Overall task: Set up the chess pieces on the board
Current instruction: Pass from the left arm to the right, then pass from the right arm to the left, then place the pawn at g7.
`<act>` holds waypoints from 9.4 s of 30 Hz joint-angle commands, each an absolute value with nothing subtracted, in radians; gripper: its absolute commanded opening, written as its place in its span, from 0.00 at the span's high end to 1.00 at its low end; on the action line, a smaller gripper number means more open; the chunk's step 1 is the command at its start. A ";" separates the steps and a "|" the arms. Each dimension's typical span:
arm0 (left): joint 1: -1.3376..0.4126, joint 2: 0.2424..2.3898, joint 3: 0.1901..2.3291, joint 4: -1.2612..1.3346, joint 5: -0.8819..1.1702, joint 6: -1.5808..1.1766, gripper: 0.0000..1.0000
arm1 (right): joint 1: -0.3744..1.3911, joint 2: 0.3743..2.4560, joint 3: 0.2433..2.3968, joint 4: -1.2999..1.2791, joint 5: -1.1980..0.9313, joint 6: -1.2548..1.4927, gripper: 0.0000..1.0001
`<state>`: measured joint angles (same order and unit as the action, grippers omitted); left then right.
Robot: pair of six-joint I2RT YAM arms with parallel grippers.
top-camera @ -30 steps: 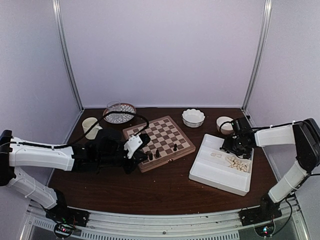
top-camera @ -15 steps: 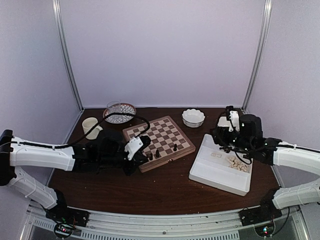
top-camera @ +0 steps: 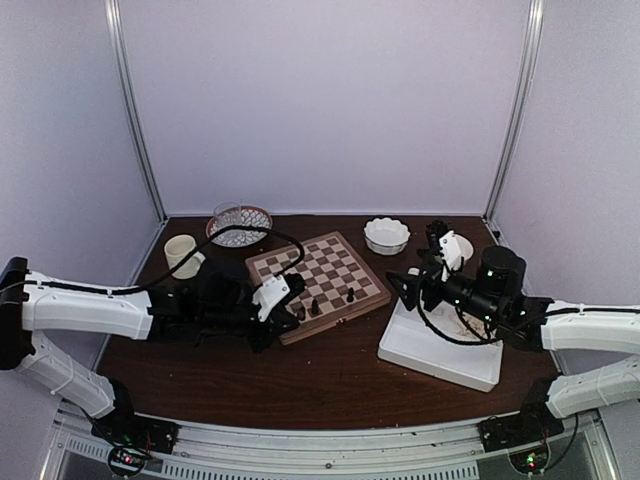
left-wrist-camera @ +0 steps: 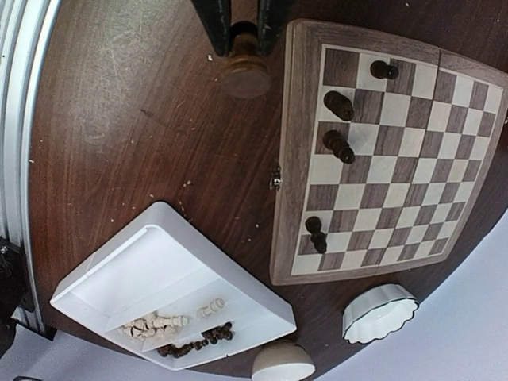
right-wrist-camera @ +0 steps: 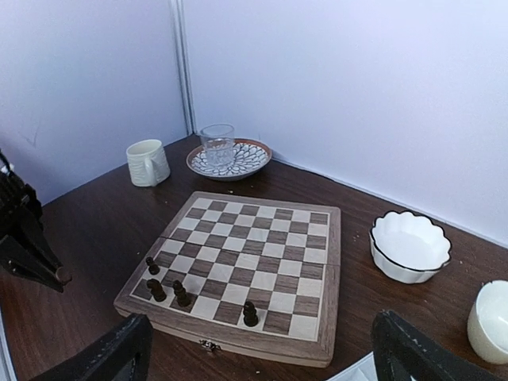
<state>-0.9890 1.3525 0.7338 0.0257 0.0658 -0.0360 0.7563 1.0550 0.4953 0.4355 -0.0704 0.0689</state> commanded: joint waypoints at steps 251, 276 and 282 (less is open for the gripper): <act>-0.783 1.945 1.477 -0.555 0.000 -0.159 1.00 | 0.965 1.190 0.548 0.435 0.434 0.038 0.01; -0.783 2.015 1.503 -0.609 0.000 -0.155 0.99 | 0.964 1.181 0.544 0.435 0.427 0.032 0.00; -0.783 2.020 1.505 -0.609 0.000 -0.153 0.92 | 0.963 1.184 0.548 0.428 0.429 0.033 0.00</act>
<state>-0.7898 2.0048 1.4799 -0.6060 -0.0105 -0.1654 0.9688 1.1889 0.5415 0.4225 0.4267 0.0296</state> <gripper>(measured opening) 0.093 0.994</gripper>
